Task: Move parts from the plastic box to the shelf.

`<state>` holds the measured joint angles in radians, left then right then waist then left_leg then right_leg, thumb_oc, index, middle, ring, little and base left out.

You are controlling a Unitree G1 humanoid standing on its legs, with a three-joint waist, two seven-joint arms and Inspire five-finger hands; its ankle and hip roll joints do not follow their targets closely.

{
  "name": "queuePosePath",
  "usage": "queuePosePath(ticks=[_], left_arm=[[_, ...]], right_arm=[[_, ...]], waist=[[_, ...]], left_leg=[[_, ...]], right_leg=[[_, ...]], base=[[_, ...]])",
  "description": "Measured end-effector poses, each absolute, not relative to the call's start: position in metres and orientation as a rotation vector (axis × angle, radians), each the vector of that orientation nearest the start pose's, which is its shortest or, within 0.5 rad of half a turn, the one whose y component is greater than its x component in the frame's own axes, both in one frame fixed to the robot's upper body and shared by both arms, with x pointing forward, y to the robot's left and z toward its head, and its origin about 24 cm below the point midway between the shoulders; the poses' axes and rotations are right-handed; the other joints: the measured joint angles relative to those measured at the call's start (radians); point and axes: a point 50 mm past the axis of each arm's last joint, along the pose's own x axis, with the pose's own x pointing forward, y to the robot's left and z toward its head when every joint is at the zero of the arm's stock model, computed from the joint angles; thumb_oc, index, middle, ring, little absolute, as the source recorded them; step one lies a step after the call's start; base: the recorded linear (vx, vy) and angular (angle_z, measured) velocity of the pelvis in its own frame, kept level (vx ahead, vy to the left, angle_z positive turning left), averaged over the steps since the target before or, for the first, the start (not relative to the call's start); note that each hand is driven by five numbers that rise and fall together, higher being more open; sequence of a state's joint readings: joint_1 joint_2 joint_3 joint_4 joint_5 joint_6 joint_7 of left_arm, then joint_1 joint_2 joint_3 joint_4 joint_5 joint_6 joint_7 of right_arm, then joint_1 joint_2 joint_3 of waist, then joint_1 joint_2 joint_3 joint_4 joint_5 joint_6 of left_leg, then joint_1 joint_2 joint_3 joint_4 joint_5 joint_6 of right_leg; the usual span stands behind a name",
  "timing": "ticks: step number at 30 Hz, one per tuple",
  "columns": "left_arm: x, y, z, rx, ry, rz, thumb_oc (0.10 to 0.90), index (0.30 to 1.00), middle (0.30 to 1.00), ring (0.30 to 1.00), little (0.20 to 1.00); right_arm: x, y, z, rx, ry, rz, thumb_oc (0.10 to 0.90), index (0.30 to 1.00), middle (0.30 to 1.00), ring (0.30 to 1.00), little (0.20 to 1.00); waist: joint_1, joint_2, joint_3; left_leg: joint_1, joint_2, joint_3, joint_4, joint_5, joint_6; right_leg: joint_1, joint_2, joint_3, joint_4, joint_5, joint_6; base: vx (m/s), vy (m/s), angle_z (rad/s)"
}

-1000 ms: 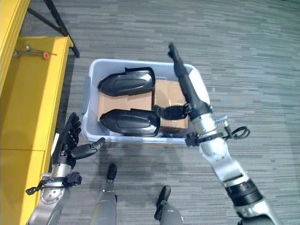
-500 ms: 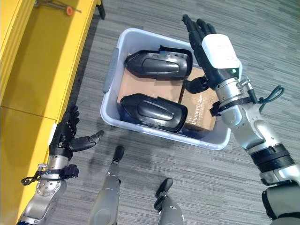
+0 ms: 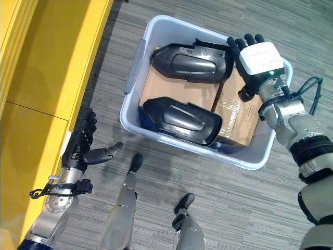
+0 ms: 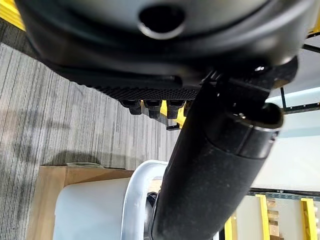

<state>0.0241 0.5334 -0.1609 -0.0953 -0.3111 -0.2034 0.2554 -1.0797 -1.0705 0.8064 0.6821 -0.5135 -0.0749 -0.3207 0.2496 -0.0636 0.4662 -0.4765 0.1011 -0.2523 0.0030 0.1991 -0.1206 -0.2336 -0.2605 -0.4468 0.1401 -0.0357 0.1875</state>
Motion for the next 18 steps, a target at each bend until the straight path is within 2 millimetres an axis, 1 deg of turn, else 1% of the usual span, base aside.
queuePosePath(ticks=[1,8,10,12,18], left_arm=[[0.245,0.21,0.088,0.165,-0.225,0.05,0.9,1.0,1.0,1.0,1.0],[0.247,0.209,0.09,0.164,-0.234,0.048,0.9,1.0,1.0,1.0,1.0],[0.247,0.209,0.09,0.165,-0.235,0.05,0.9,1.0,1.0,1.0,1.0],[0.247,0.209,0.09,0.164,-0.235,0.057,0.9,1.0,1.0,1.0,1.0],[0.248,0.209,0.091,0.163,-0.24,0.061,0.9,1.0,1.0,1.0,1.0]], right_arm=[[0.368,-0.281,0.26,-1.868,-0.376,-0.247,0.9,1.0,1.0,1.0,1.0],[0.372,-0.287,0.261,-2.025,-0.337,-0.24,0.9,1.0,1.0,1.0,1.0],[0.374,-0.284,0.264,-2.111,-0.336,-0.215,0.9,1.0,1.0,1.0,1.0],[0.375,-0.281,0.269,-2.151,-0.351,-0.218,0.9,1.0,1.0,1.0,1.0],[0.376,-0.28,0.279,-2.171,-0.362,-0.247,0.9,1.0,1.0,1.0,1.0]], waist=[[-0.001,0.003,0.002],[0.002,0.004,0.005],[0.001,0.005,0.006],[0.002,0.005,0.006],[0.007,0.007,0.01]], left_leg=[[0.0,0.0,0.0,0.001,0.0,0.0],[-0.013,-0.001,-0.006,0.007,0.0,0.0],[-0.018,-0.001,-0.011,0.007,0.0,0.0],[-0.028,-0.001,-0.013,0.007,0.001,-0.002],[-0.049,-0.002,-0.018,0.008,0.004,-0.005]], right_leg=[[0.0,0.0,0.0,0.0,0.0,0.0],[-0.005,0.001,-0.004,-0.001,0.0,0.0],[-0.008,0.003,-0.007,-0.001,0.0,0.0],[-0.019,0.003,-0.008,0.0,0.001,0.0],[-0.036,0.002,-0.008,0.001,0.002,0.0]], base=[[0.0,0.0,0.0],[0.0,0.0,0.01],[-0.02,0.002,0.03],[0.0,0.0,0.0],[-0.01,-0.002,0.01]])
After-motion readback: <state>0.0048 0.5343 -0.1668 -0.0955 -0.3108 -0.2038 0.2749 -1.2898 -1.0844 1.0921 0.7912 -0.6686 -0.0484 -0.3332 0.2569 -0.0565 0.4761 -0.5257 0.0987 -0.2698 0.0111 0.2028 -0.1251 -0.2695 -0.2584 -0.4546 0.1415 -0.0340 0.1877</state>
